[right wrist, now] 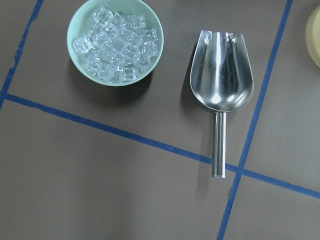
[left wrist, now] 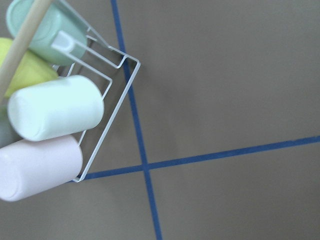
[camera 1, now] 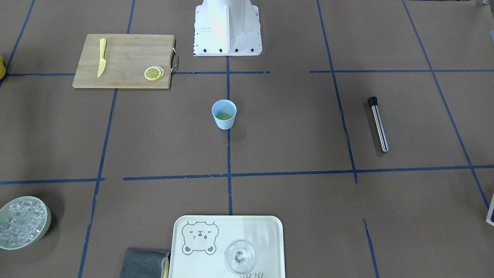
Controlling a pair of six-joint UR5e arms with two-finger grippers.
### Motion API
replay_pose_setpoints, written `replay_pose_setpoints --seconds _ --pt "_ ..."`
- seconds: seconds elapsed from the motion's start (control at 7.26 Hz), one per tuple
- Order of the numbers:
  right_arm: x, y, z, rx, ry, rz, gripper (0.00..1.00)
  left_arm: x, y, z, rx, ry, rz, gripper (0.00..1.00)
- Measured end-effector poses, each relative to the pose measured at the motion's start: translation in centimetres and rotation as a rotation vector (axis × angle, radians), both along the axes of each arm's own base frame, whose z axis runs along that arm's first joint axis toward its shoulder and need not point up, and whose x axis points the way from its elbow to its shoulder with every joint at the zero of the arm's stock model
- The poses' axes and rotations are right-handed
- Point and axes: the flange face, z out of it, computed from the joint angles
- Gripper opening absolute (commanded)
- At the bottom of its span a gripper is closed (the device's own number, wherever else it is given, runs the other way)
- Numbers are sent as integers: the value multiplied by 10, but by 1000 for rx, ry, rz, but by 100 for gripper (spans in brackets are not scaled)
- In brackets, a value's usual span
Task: Squeeze lemon into cup
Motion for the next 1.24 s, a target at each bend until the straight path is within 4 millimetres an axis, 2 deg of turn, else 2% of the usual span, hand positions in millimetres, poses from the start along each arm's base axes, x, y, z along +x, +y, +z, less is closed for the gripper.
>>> replay_pose_setpoints --seconds 0.14,0.28,0.55,1.24 --pt "0 3 8 -23 -15 -3 100 -16 15 20 -16 -5 -3 100" --pt "0 8 17 -49 -40 -7 100 -23 29 36 -38 -5 -6 100" --pt "6 18 30 -82 -78 -2 100 -27 47 55 -73 -3 -9 100" --pt "50 25 90 -202 -108 83 100 -23 53 53 -86 76 -7 100"
